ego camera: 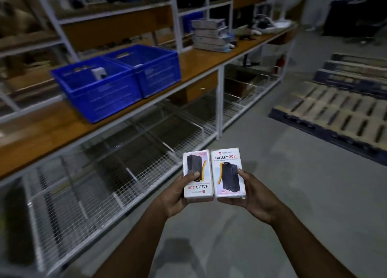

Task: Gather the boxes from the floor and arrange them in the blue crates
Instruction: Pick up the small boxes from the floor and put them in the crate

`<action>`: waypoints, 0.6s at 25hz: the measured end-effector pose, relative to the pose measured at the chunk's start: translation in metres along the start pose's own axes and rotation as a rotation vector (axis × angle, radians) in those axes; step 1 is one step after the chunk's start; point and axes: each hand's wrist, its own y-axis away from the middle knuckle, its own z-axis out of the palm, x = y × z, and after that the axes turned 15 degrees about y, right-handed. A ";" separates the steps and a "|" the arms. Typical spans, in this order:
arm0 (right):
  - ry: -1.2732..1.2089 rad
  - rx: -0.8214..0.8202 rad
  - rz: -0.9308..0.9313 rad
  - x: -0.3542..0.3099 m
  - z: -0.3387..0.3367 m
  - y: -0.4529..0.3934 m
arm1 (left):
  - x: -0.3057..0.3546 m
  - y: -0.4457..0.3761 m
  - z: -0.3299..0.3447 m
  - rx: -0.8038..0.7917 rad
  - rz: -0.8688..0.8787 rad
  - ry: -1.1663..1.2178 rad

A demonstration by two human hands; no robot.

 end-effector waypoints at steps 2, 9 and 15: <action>0.015 -0.090 0.021 -0.011 0.008 -0.030 | 0.014 0.002 -0.014 0.056 0.076 0.068; 0.109 -0.276 0.068 -0.045 0.063 -0.156 | 0.080 -0.013 -0.081 0.185 0.285 0.167; 0.199 -0.347 0.062 -0.085 0.135 -0.296 | 0.190 -0.053 -0.147 0.253 0.403 0.203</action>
